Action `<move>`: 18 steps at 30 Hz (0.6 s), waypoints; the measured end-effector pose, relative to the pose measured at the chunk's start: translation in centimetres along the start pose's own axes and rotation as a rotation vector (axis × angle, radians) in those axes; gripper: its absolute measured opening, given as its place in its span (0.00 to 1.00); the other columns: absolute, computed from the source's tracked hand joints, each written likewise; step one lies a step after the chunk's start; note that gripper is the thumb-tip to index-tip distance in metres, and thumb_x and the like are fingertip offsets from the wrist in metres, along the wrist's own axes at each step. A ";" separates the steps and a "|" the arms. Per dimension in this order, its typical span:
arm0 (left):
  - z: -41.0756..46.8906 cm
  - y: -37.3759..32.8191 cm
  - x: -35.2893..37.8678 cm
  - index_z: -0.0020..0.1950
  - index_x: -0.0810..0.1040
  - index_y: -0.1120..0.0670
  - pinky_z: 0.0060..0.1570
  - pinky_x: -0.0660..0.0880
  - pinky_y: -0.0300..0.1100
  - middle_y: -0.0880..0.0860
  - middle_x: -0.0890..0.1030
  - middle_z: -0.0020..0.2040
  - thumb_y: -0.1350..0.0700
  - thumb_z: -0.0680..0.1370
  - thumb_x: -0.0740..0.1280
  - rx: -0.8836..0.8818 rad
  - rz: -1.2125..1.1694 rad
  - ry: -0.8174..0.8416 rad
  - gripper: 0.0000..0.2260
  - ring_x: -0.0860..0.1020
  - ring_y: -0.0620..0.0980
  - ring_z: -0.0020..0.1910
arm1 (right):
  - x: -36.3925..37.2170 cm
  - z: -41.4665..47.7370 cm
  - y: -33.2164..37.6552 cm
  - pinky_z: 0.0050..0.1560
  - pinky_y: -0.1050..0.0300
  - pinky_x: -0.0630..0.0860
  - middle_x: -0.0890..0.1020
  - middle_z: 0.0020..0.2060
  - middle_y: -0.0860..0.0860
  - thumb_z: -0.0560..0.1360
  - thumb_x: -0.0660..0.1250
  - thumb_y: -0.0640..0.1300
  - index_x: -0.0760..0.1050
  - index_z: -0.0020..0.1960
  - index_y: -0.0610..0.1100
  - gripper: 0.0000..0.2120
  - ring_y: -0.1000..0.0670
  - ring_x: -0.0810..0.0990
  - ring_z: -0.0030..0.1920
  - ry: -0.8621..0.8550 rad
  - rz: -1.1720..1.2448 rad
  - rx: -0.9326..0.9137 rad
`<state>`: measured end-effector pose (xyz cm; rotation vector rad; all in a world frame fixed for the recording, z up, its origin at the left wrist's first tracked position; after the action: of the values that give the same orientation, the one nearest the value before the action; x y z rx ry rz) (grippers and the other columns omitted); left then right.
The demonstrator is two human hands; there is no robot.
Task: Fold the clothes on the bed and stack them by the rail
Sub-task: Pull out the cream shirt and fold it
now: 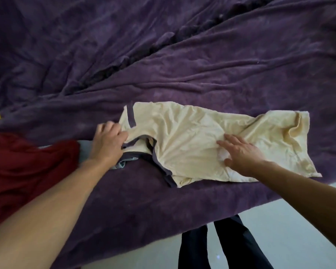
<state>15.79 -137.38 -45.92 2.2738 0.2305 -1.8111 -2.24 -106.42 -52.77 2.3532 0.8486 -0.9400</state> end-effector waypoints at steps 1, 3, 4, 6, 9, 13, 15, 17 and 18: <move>-2.3 0.7 0.8 0.38 0.79 0.58 0.43 0.69 0.52 0.58 0.76 0.41 0.64 0.57 0.77 0.012 0.014 0.075 0.13 0.75 0.60 0.44 | -0.3 0.1 0.1 0.72 0.49 0.62 0.53 0.77 0.53 0.75 0.65 0.53 0.55 0.76 0.56 0.33 0.50 0.52 0.77 0.033 -0.023 0.003; -5.3 2.0 1.7 0.38 0.80 0.58 0.42 0.73 0.54 0.57 0.76 0.41 0.64 0.62 0.72 -0.009 0.024 0.129 0.07 0.75 0.60 0.43 | -1.9 0.6 0.4 0.68 0.49 0.66 0.63 0.74 0.52 0.74 0.65 0.54 0.63 0.73 0.56 0.28 0.48 0.63 0.73 0.031 -0.062 0.006; -5.7 2.6 1.6 0.39 0.81 0.58 0.42 0.73 0.54 0.57 0.76 0.42 0.62 0.65 0.68 -0.067 -0.005 0.084 0.05 0.75 0.60 0.44 | -3.1 1.1 0.6 0.65 0.49 0.69 0.70 0.70 0.52 0.74 0.65 0.55 0.69 0.69 0.55 0.24 0.48 0.69 0.68 -0.035 -0.053 0.006; -4.3 3.8 0.6 0.41 0.82 0.60 0.44 0.72 0.55 0.59 0.77 0.46 0.60 0.68 0.62 -0.237 -0.149 -0.113 0.10 0.74 0.61 0.46 | -6.1 2.6 1.1 0.59 0.48 0.71 0.78 0.61 0.50 0.74 0.66 0.55 0.76 0.62 0.52 0.18 0.45 0.76 0.60 -0.271 0.003 -0.009; 1.6 4.2 -0.5 0.54 0.80 0.59 0.53 0.71 0.56 0.61 0.76 0.58 0.59 0.73 0.60 -0.434 -0.341 -0.297 0.14 0.73 0.63 0.56 | -9.2 6.1 1.0 0.57 0.45 0.70 0.78 0.59 0.45 0.75 0.65 0.53 0.76 0.62 0.47 0.17 0.41 0.75 0.59 -0.483 0.098 0.009; 10.2 0.3 2.2 0.73 0.64 0.48 0.66 0.61 0.56 0.54 0.70 0.70 0.46 0.75 0.66 -0.242 -0.289 0.139 0.28 0.65 0.57 0.70 | -8.5 9.7 -1.5 0.58 0.45 0.69 0.76 0.61 0.45 0.71 0.69 0.61 0.70 0.65 0.49 0.27 0.40 0.75 0.60 -0.188 0.028 0.172; 11.1 -1.2 3.3 0.66 0.72 0.48 0.64 0.63 0.53 0.53 0.78 0.60 0.44 0.73 0.67 -0.191 -0.203 0.296 0.22 0.72 0.57 0.62 | -7.7 9.4 -3.1 0.57 0.47 0.70 0.78 0.59 0.45 0.69 0.71 0.62 0.73 0.62 0.49 0.27 0.41 0.76 0.58 -0.068 -0.061 0.200; 11.0 -0.3 2.8 0.49 0.80 0.49 0.57 0.69 0.50 0.54 0.81 0.47 0.50 0.73 0.68 -0.260 -0.272 0.223 0.07 0.77 0.59 0.53 | -7.9 8.5 -4.7 0.50 0.51 0.73 0.81 0.52 0.44 0.69 0.71 0.61 0.77 0.52 0.48 0.19 0.41 0.78 0.53 -0.029 -0.051 0.195; 10.8 0.9 2.2 0.44 0.81 0.50 0.51 0.71 0.49 0.55 0.81 0.45 0.52 0.73 0.69 -0.317 -0.312 0.186 0.04 0.78 0.60 0.50 | -8.9 8.1 -5.3 0.46 0.52 0.74 0.82 0.48 0.44 0.69 0.71 0.60 0.78 0.46 0.49 0.16 0.41 0.79 0.50 -0.032 -0.019 0.197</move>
<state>6.42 -141.21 -50.23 2.2668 0.8821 -1.5499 -14.57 -110.92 -52.62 2.4915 0.7992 -1.1121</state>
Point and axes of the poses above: each hand's wrist, its own z-axis towards the middle knuckle, its own x-axis out of the palm, y = z × x, the point moved 5 cm from there along z, towards the middle knuckle
